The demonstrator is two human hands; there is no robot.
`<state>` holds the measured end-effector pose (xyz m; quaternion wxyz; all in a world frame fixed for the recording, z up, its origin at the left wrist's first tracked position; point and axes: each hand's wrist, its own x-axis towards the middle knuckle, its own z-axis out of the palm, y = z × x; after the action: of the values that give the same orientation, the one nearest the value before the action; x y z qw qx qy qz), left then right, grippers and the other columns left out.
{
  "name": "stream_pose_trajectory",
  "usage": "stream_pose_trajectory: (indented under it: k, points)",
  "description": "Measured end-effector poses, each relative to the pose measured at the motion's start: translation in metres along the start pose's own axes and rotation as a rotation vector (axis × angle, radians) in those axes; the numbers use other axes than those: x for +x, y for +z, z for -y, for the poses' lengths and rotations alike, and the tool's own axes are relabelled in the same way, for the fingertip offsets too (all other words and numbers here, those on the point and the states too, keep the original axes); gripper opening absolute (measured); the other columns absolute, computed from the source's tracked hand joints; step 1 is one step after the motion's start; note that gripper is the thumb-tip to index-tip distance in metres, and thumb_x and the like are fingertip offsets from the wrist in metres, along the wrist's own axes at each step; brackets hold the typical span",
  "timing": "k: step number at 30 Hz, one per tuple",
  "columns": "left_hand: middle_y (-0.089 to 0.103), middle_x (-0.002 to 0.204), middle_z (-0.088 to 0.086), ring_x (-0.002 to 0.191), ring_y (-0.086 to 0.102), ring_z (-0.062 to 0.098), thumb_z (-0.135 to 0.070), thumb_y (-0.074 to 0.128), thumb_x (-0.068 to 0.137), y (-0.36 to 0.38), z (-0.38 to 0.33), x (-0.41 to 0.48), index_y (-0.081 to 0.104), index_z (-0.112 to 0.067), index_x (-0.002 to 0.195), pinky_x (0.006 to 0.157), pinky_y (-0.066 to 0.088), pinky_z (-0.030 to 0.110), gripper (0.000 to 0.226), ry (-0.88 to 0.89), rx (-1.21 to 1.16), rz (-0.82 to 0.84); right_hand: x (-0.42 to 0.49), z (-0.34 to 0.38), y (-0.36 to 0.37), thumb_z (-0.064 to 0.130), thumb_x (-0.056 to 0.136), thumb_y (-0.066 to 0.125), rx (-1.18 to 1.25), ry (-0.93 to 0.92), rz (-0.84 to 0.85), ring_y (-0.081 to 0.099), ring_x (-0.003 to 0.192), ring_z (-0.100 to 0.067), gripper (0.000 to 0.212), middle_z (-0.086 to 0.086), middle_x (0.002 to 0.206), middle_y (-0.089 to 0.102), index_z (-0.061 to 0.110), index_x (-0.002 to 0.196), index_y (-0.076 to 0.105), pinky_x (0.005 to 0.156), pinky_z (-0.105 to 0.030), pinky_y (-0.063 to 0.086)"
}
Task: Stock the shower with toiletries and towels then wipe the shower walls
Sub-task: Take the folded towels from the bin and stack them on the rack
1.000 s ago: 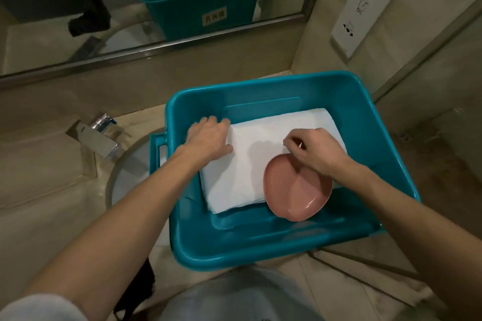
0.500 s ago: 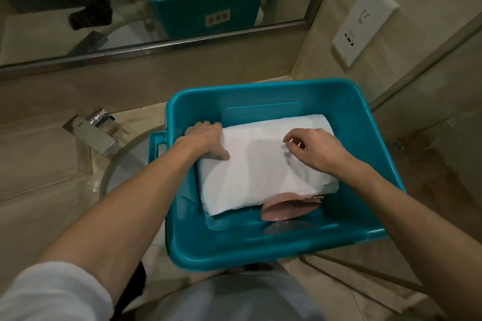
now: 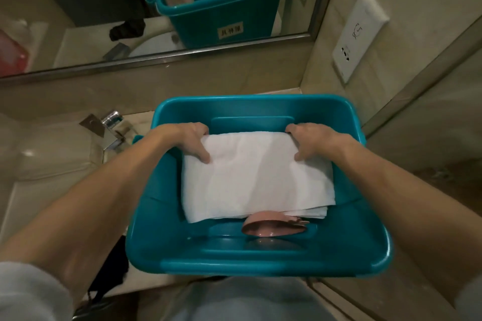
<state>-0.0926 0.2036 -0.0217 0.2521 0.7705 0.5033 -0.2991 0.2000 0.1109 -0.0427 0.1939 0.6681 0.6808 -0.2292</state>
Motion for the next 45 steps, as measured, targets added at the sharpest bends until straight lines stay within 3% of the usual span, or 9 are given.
stream_pose_trajectory:
  k: [9, 16, 19, 24, 30, 35, 39, 41, 45]
  points:
    - [0.051, 0.113, -0.005, 0.104, 0.053, 0.02, -0.035, 0.075, 0.079, 0.005, 0.004, -0.015, 0.048, -0.025, 0.116, 0.087, 0.044, 0.03, 0.048, 0.015, -0.05, -0.055, 0.013, 0.001, -0.014, 0.044, 0.071, 0.084, -0.155, -0.037, 0.241, 0.061, 0.086, -0.022, 0.038, 0.003, 0.09, 0.063, 0.02, 0.088, 0.06, 0.076, -0.032, 0.047]
    - [0.056, 0.131, 0.003, 0.118, 0.055, 0.026, -0.038, 0.07, 0.083, 0.019, 0.006, -0.01, 0.05, -0.019, 0.13, 0.095, 0.045, 0.034, 0.055, -0.075, -0.018, -0.131, 0.004, -0.013, -0.028, 0.056, 0.05, 0.085, 0.043, -0.087, 0.413, 0.07, 0.091, -0.018, 0.059, 0.008, 0.098, 0.074, 0.028, 0.1, 0.072, 0.092, -0.037, 0.056]
    - [0.056, 0.131, 0.005, 0.118, 0.054, 0.026, -0.041, 0.068, 0.083, 0.022, 0.004, -0.008, 0.049, -0.016, 0.129, 0.099, 0.045, 0.036, 0.056, -0.105, 0.076, -0.102, -0.009, -0.021, -0.041, 0.06, 0.046, 0.082, 0.048, -0.086, 0.437, 0.068, 0.098, -0.022, 0.079, 0.004, 0.11, 0.069, 0.024, 0.114, 0.063, 0.093, -0.04, 0.057]
    - [0.055, 0.135, 0.005, 0.124, 0.052, 0.026, -0.039, 0.068, 0.081, 0.01, -0.001, -0.014, 0.047, -0.018, 0.132, 0.103, 0.044, 0.035, 0.059, -0.093, 0.177, -0.024, -0.027, -0.028, -0.046, 0.042, 0.061, 0.081, 0.15, -0.102, 0.331, 0.063, 0.098, -0.02, 0.062, 0.003, 0.113, 0.061, 0.025, 0.113, 0.053, 0.09, -0.042, 0.056]
    - [0.058, 0.119, -0.002, 0.109, 0.056, 0.02, -0.044, 0.073, 0.076, -0.024, 0.009, -0.058, 0.05, -0.025, 0.115, 0.094, 0.045, 0.03, 0.049, 0.004, 0.117, -0.027, -0.057, -0.042, -0.052, 0.029, 0.068, 0.085, 0.562, -0.12, -0.085, 0.056, 0.088, -0.007, 0.057, 0.009, 0.105, 0.057, 0.027, 0.114, 0.051, 0.068, -0.025, 0.047]
    - [0.068, 0.098, -0.003, 0.09, 0.066, 0.018, -0.056, 0.066, 0.052, -0.053, 0.031, -0.119, 0.062, -0.027, 0.103, 0.078, 0.056, 0.042, 0.058, 0.076, -0.317, -0.278, -0.096, -0.051, -0.067, 0.008, 0.077, 0.083, 1.219, -0.185, -0.292, 0.069, 0.086, -0.008, 0.045, 0.006, 0.101, 0.069, 0.022, 0.113, 0.059, 0.066, -0.017, 0.054]
    - [0.069, 0.098, 0.004, 0.083, 0.067, 0.02, -0.04, 0.073, 0.058, -0.067, 0.038, -0.147, 0.064, -0.018, 0.112, 0.059, 0.052, 0.03, 0.059, 0.117, -0.882, -0.549, -0.107, -0.036, -0.082, 0.003, 0.084, 0.073, 1.565, -0.236, -0.415, 0.074, 0.095, -0.017, 0.035, 0.007, 0.098, 0.077, 0.023, 0.11, 0.063, 0.074, -0.028, 0.06]
    - [0.063, 0.101, 0.005, 0.079, 0.062, 0.019, -0.025, 0.068, 0.08, -0.069, 0.034, -0.148, 0.057, -0.017, 0.123, 0.048, 0.048, 0.024, 0.045, 0.104, -1.134, -0.691, -0.11, -0.025, -0.091, 0.009, 0.085, 0.074, 1.684, -0.186, -0.525, 0.074, 0.092, -0.019, 0.034, 0.003, 0.1, 0.076, 0.022, 0.113, 0.061, 0.073, -0.033, 0.062]
    - [0.067, 0.114, 0.006, 0.089, 0.067, 0.021, -0.026, 0.067, 0.091, -0.07, 0.032, -0.147, 0.054, -0.017, 0.133, 0.061, 0.055, 0.032, 0.045, 0.088, -1.464, -0.882, -0.122, -0.001, -0.11, 0.025, 0.08, 0.082, 1.816, -0.081, -0.755, 0.075, 0.087, -0.015, 0.061, -0.001, 0.112, 0.07, 0.016, 0.132, 0.05, 0.072, -0.036, 0.062]
